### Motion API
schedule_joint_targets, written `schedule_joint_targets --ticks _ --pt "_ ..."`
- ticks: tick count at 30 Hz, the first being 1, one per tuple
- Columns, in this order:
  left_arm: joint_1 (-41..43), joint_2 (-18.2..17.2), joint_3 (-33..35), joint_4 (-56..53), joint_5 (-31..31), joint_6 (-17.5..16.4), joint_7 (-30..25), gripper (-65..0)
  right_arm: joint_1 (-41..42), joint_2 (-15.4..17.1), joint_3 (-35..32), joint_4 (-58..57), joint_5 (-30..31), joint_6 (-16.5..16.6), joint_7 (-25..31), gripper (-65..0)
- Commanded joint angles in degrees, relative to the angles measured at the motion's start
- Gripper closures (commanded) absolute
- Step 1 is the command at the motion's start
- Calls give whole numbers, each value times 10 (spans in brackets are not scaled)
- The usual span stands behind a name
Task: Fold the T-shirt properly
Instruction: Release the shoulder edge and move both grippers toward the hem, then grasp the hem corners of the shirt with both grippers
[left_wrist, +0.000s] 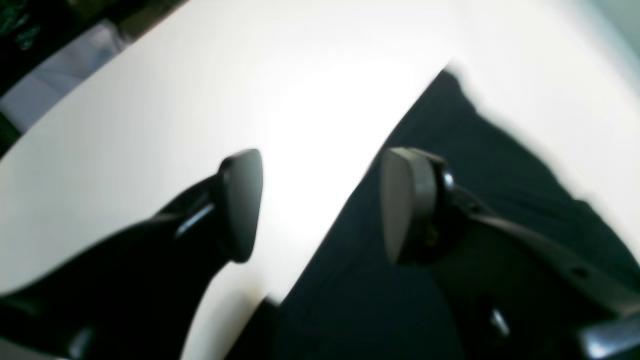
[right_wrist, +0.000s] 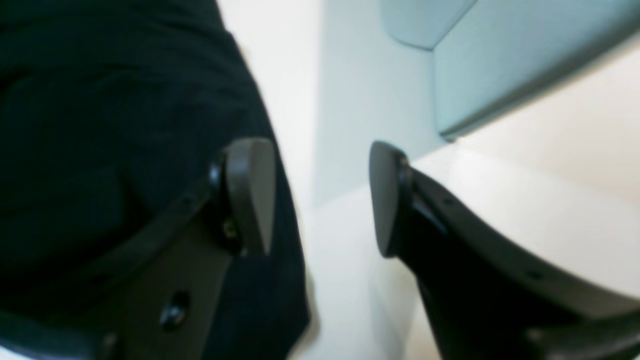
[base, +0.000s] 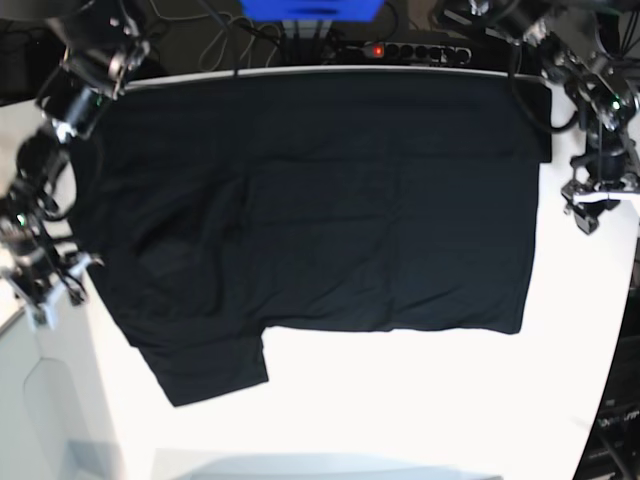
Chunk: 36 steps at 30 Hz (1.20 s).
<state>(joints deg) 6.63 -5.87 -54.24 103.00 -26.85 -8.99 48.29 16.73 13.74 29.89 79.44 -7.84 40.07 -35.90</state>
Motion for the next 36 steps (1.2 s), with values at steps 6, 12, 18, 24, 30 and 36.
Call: schedule_joint_targets --ticks 6,12,18,24,30,36 --pt "-90 -25 18 -68 -4 3 -8 -414 169 9 -21 -242 -60 -1 71 -313" --pt "-138 -67 102 -168 -4 4 -17 -415 238 29 -22 -459 -74 -43 239 -315" --pt "-161 -99 172 -250 -4 4 -90 -415 240 40 -22 -529 -74 -88 314 -315" --pt "-188 -124 246 -332 -4 4 -177 -415 220 42 -22 -533 -75 -113 335 -315" --pt "-250 -142 303 -441 -3 4 -230 -415 203 34 -22 -534 -75 -113 334 -311" --pt "-333 -155 394 -597 -3 4 -307 -415 187 30 -22 -534 -75 -113 335 -264"
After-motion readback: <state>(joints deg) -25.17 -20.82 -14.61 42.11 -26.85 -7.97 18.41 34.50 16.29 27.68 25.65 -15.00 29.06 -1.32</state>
